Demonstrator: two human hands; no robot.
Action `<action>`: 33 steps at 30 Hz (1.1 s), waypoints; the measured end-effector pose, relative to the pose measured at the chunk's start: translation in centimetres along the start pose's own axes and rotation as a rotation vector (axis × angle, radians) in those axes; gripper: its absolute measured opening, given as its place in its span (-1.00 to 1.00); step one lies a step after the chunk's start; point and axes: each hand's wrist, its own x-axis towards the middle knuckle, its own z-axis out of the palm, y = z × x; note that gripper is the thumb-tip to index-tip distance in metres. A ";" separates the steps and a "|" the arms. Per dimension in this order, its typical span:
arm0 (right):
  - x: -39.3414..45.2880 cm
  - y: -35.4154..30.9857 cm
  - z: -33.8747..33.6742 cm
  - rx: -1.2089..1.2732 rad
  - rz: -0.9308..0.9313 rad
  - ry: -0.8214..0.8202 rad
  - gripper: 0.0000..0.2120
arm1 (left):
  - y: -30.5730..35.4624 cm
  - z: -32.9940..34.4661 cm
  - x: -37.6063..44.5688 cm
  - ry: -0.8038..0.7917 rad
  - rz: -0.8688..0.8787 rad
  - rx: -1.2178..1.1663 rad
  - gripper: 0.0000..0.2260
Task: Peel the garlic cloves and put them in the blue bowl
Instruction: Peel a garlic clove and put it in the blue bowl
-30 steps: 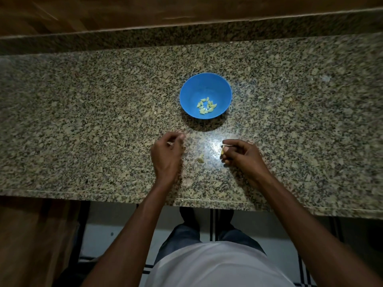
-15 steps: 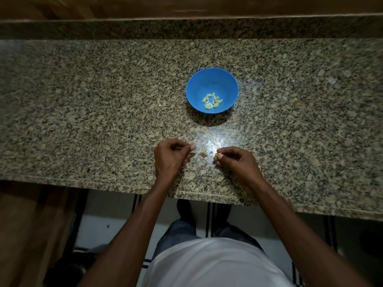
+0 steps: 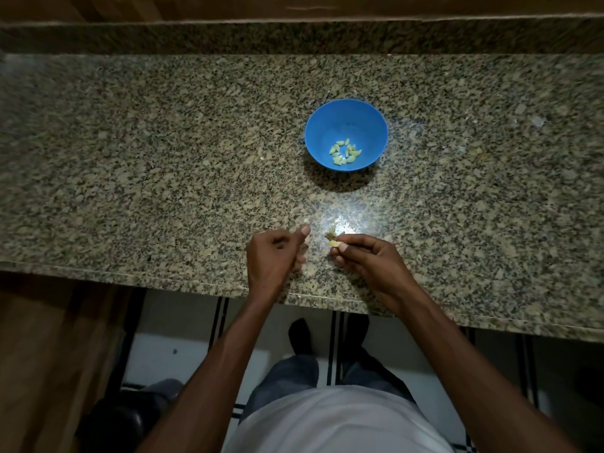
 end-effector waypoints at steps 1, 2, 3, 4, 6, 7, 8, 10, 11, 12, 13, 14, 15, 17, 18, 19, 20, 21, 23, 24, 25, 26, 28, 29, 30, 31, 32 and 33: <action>-0.1 0.2 0.2 -0.025 -0.010 0.007 -0.83 | 0.0 -0.1 0.0 -0.047 0.000 -0.011 -0.69; -0.2 0.4 0.4 -0.057 -0.021 0.014 -0.84 | 0.1 -0.1 -0.1 -0.117 -0.019 -0.058 -0.71; -0.4 0.7 0.7 -0.086 -0.033 0.023 -0.84 | 0.1 -0.1 -0.2 -0.196 -0.040 -0.112 -0.77; -0.6 0.9 1.0 -0.105 -0.048 0.032 -0.84 | 0.0 0.0 -0.2 -0.259 -0.043 -0.155 -0.82; -1.0 1.1 1.6 -0.125 -0.087 0.046 -0.83 | -0.2 0.2 -0.1 -0.325 0.002 -0.173 -0.83; -1.2 1.2 1.9 -0.136 -0.103 0.053 -0.80 | -0.4 0.3 0.0 -0.337 0.017 -0.173 -0.85; -1.3 1.2 2.1 -0.148 -0.116 0.060 -0.79 | -0.6 0.3 0.1 -0.339 0.022 -0.177 -0.87; -1.6 1.6 2.4 -0.168 -0.136 0.070 -0.78 | -0.9 0.3 0.1 -0.316 0.015 -0.184 -0.89; -1.8 1.9 2.5 -0.178 -0.144 0.078 -0.77 | -0.9 0.3 0.0 -0.302 0.000 -0.191 -0.87; -1.9 2.2 2.5 -0.197 -0.158 0.096 -0.77 | -0.9 0.4 -0.1 -0.294 -0.016 -0.207 -0.83; -2.0 2.4 2.6 -0.215 -0.177 0.119 -0.77 | -0.9 0.6 -0.2 -0.295 -0.030 -0.231 -0.78; -2.0 2.6 2.7 -0.220 -0.194 0.140 -0.77 | -0.9 0.7 -0.4 -0.301 -0.041 -0.249 -0.74; -2.0 2.6 2.7 -0.209 -0.202 0.153 -0.76 | -0.9 0.8 -0.4 -0.307 -0.045 -0.258 -0.70; -1.8 2.3 2.8 -0.180 -0.189 0.161 -0.74 | -1.1 1.0 -0.4 -0.305 -0.071 -0.282 -0.65; -1.8 2.1 2.8 -0.170 -0.176 0.157 -0.74 | -1.2 1.0 -0.4 -0.301 -0.101 -0.319 -0.62; -1.7 1.9 2.8 -0.157 -0.156 0.154 -0.75 | -1.3 1.0 -0.3 -0.303 -0.137 -0.372 -0.59; -1.6 1.7 2.8 -0.145 -0.138 0.153 -0.76 | -1.3 0.9 -0.3 -0.314 -0.164 -0.428 -0.57; -1.5 1.6 2.8 -0.142 -0.126 0.154 -0.78 | -1.3 0.8 -0.2 -0.329 -0.178 -0.470 -0.57; -1.3 1.4 2.6 -0.234 -0.156 0.167 -0.86 | -1.4 0.6 0.1 -0.357 -0.164 -0.446 -0.62; -1.1 1.3 2.4 -0.362 -0.206 0.193 -0.92 | -1.4 0.6 0.4 -0.356 -0.135 -0.386 -0.68; -0.9 1.1 2.2 -0.521 -0.279 0.225 -0.99 | -1.4 0.7 0.7 -0.339 -0.088 -0.304 -0.73; -0.7 0.9 2.2 -0.694 -0.363 0.270 -0.95 | -1.5 0.8 0.9 -0.301 -0.028 -0.203 -0.76; -0.6 0.2 2.3 -1.026 -0.538 0.336 -0.88 | -1.9 0.9 1.5 -0.227 0.119 0.033 -0.76; -0.4 0.0 2.4 -1.174 -0.595 0.339 -0.86 | -2.1 0.8 1.8 -0.214 0.191 0.153 -0.73; -0.2 -0.1 2.5 -1.301 -0.619 0.329 -0.83 | -2.3 0.7 2.1 -0.223 0.248 0.270 -0.66; 0.0 -0.2 2.5 -1.398 -0.621 0.313 -0.82 | -2.6 0.6 2.5 -0.247 0.290 0.376 -0.55; 0.3 -0.2 2.4 -1.467 -0.609 0.299 -0.83 | -2.9 0.6 3.1 -0.287 0.317 0.491 -0.41; 0.4 -0.2 2.5 -1.517 -0.597 0.285 -0.85 | -3.0 0.6 3.5 -0.327 0.333 0.594 -0.27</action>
